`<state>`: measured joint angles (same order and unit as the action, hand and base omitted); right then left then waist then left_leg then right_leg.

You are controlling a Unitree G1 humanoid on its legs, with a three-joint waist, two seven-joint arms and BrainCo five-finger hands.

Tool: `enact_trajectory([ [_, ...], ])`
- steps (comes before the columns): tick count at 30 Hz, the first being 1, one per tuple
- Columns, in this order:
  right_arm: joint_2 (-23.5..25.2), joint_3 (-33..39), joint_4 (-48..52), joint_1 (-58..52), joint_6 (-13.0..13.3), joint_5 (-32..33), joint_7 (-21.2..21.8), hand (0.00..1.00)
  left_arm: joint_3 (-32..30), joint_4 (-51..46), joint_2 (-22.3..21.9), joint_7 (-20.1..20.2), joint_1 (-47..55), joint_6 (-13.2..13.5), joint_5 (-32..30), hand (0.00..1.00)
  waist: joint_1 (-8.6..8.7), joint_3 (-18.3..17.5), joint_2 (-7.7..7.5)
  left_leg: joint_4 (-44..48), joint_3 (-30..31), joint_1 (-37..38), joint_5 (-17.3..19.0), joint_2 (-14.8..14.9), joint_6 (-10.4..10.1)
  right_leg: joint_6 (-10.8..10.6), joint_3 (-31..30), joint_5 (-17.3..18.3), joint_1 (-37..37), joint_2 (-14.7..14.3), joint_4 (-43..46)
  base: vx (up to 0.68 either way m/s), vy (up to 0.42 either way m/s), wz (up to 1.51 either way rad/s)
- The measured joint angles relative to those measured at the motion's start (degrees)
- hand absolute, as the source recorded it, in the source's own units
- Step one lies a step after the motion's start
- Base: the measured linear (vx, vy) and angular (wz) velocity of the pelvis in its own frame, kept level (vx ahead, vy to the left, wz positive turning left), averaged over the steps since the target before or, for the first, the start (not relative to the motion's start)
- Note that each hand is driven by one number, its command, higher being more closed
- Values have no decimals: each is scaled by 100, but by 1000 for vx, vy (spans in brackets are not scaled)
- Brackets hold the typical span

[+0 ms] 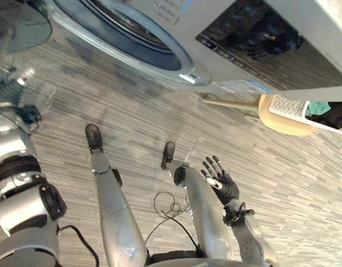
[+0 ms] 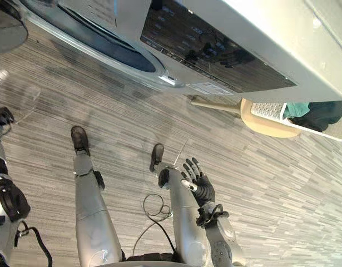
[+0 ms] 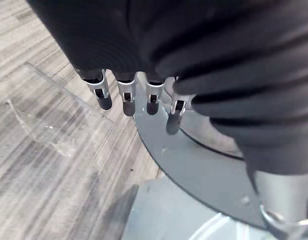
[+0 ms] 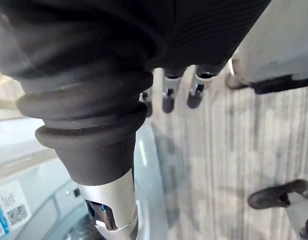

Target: Pick up the laundry basket with both hands and put the clothes into the washing machine.

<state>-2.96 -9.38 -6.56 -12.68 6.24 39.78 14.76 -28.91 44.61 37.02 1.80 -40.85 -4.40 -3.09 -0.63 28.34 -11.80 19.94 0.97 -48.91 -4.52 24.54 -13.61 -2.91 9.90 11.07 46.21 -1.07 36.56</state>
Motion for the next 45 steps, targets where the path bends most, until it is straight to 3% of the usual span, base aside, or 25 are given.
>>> enact_trajectory([
  [1, 85, 62, -279, 9, 16, -62, -53, 0, 43, -11, -458, -159, 413, 11, -264, 0, -25, 2, 3, 465, -135, 161, 363, 79, 24, -19, -145, 23, -213, -57, 78, 21, 135, -51],
  [2, 101, 75, -400, 6, 35, -120, -104, 0, 112, -10, -658, -239, 593, 8, -382, 0, -14, 2, 4, 638, -199, 230, 479, 105, 44, -34, -246, 51, -305, -77, 81, -15, 158, -67],
  [4, 270, 357, -976, 38, 104, -392, -285, 0, 259, 3, -1614, -535, 1161, 16, -953, 0, -19, 5, 8, 1162, -561, 631, 895, 149, 147, -8, -659, 242, -715, -76, -32, -50, 185, -65],
  [6, 286, 524, -1347, 47, 101, -452, -428, 0, 393, 50, -2193, -767, 1493, 69, -1093, 0, 2, 66, 99, 1440, -713, 943, 1146, 168, 178, -36, -876, 339, -998, -65, 28, -87, 171, -45],
  [8, 265, 746, -1743, -134, 56, -631, -608, 0, 476, 98, -3047, -945, 2141, 223, -1106, 0, 0, 86, 132, 1662, -971, 1598, 1393, 44, 303, -147, -1118, 653, -1393, 168, 467, -84, 106, -3],
  [11, 135, 740, -2094, -42, 12, -1070, -738, 0, 482, 62, -3483, -963, 2791, 516, -672, 0, -90, -23, 232, 1514, -1207, 2219, 1425, -74, 280, -204, -1176, 840, -1747, 304, 666, -44, -19, 4],
  [14, 68, 702, -2589, 184, 21, -1398, -871, 0, 436, 139, -3446, -1014, 3109, 674, -348, 0, -169, -197, 291, 1112, -1379, 2711, 1236, -51, 265, -170, -1181, 818, -1977, 284, 554, 0, -84, -17],
  [16, -87, 711, -2988, 320, 14, -1531, -881, 0, 317, 383, -3459, -1043, 3333, 744, -174, 0, -194, -359, 471, 1023, -1348, 3047, 1239, -9, 336, -123, -1166, 820, -2203, 99, 525, 34, -127, -20],
  [17, -112, 713, -3108, 372, 13, -1564, -882, 0, 180, 483, -3461, -1023, 3386, 758, -100, 0, -196, -395, 508, 1090, -1274, 3115, 1290, -13, 525, -51, -1182, 831, -2280, 44, 526, 34, -160, -32],
  [18, -152, 723, -3264, 399, 22, -1555, -884, 0, -76, 708, -3483, -888, 3490, 752, 353, 0, -206, -502, 622, 1278, -837, 3126, 1368, -66, 768, 112, -1244, 835, -2378, -109, 529, 62, -51, -57],
  [20, -228, 730, -3576, 499, 11, -1551, -893, 0, -280, 900, -3521, -679, 3761, 749, 1019, 0, -233, -702, 780, 1580, -256, 3110, 1497, -101, 696, 174, -1436, 840, -2461, -270, 529, 82, -3, -64],
  [21, -286, 742, -3819, 538, -33, -1553, -931, 0, -270, 928, -3655, -469, 3861, 752, 1282, 0, -200, -854, 879, 1728, -221, 3155, 1731, -211, 502, 174, -1538, 831, -2474, -328, 488, 56, 39, -51],
  [23, -289, 901, -3995, 573, -158, -1566, -946, 0, -260, 1031, -3774, -362, 4049, 719, 1381, 0, -170, -1195, 1059, 1457, -683, 3517, 2128, -138, 192, 48, -1808, 770, -2494, -488, 285, 82, 112, -72],
  [27, -180, 1318, -3808, 431, -252, -1524, -932, 0, -20, 1149, -3778, -284, 4332, 624, 1599, 0, -134, -1415, 1097, 1196, -1075, 3775, 2159, -204, 144, -103, -1891, 520, -2662, -362, -128, 76, 169, -35],
  [31, -194, 1342, -2449, -322, -294, -1376, -726, 0, 107, 1173, -3569, -120, 4502, 707, 1634, 0, 9, -1714, 1066, 890, -1109, 3844, 2098, -476, 250, -249, -1821, 383, -2840, -45, -539, 85, 119, 17],
  [36, -237, 1805, -2075, -537, -287, -1325, -402, 0, -597, 1169, -3376, -85, 4744, 647, 1273, 0, -4, -2168, 979, 178, -1460, 4506, 1853, -460, 197, -205, -1925, 188, -3274, -53, -1119, 106, 39, -17],
  [40, -416, 2286, -2178, -515, -271, -1335, -339, 0, -783, 1155, -3371, -102, 4879, 616, 1138, 0, -25, -2376, 1142, -265, -1499, 4780, 1643, -476, 155, -177, -1851, 59, -3524, -50, -1445, 51, -18, 5],
  [42, -435, 2376, -2292, -503, -271, -1345, -381, 0, -786, 1115, -3370, -108, 4856, 613, 1139, 0, -7, -2393, 1176, -383, -1382, 4756, 1511, -541, 174, -168, -1716, 39, -3593, 32, -1519, -28, -9, 39],
  [45, -425, 2396, -2510, -520, -280, -1494, -454, 0, -793, 997, -3277, -146, 4844, 614, 1071, 0, -37, -2367, 1346, -224, -1210, 4634, 1504, -481, 179, -149, -1569, 28, -3646, 17, -1594, -74, -22, 29],
])
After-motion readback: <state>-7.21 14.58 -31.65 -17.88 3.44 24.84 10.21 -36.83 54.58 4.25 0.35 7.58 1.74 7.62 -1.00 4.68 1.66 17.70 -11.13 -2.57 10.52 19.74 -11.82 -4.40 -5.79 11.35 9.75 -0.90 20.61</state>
